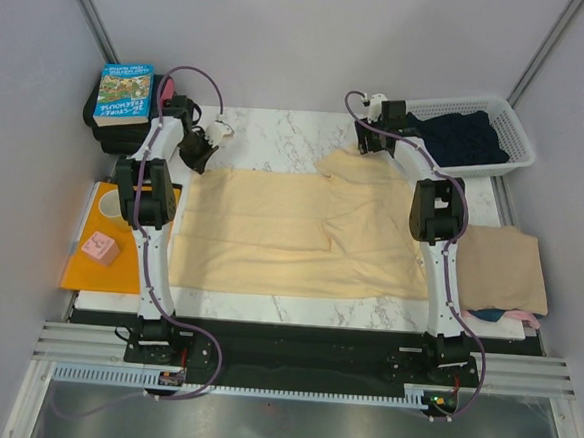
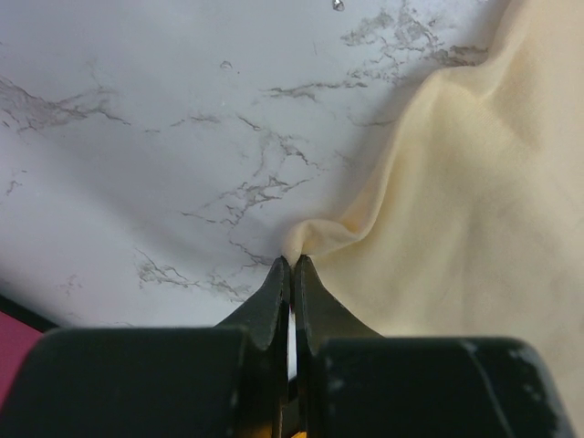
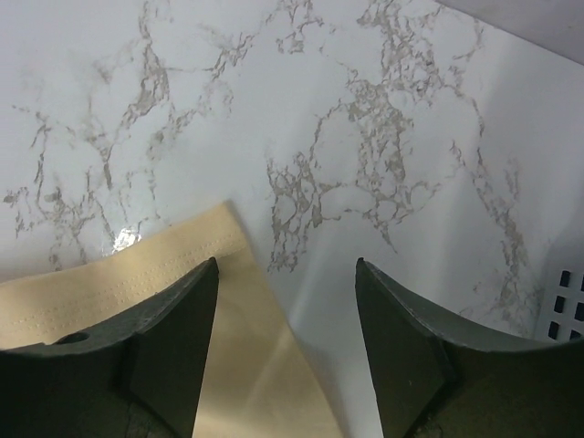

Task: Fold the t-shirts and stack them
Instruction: Grap the side of the flattened tshirt furthest away from the robot with both arms

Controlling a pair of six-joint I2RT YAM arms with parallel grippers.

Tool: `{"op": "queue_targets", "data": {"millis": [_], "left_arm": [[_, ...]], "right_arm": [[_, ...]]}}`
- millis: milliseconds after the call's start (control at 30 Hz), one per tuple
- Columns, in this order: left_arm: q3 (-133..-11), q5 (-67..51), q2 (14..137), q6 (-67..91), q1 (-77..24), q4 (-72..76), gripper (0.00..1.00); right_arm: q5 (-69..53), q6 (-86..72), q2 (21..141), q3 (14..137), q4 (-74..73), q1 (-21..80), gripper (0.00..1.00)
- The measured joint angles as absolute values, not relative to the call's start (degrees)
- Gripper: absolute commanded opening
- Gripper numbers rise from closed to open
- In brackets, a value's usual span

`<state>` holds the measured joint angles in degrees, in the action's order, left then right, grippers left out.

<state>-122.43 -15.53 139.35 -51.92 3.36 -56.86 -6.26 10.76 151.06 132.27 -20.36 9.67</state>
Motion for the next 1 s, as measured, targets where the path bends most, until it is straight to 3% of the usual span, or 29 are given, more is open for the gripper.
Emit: {"op": "queue_targets", "data": {"millis": [367,500,833,933,1000], "left_arm": [[-122.43,-15.09,139.33,-51.94,2.5,-56.97,0.02],[-122.43,-15.0,139.33,-52.1,1.87,-56.99,0.02],[-122.5,-14.52,139.33,-52.64,0.97,-57.14,0.02],[-122.5,-14.46,139.33,-52.71,0.95,-57.17,0.02],[-122.5,-14.44,139.33,-52.71,0.93,-57.17,0.02]], "right_arm": [[-13.72,11.31,150.41,132.49,-25.26,7.66,0.66],[-17.04,12.23,150.23,132.88,-27.4,7.11,0.58],[-23.97,14.59,149.67,132.88,-31.86,6.61,0.47],[-24.49,15.31,149.6,132.88,-32.67,6.61,0.37],[-24.53,15.7,149.6,132.88,-32.95,6.59,0.21]]}}
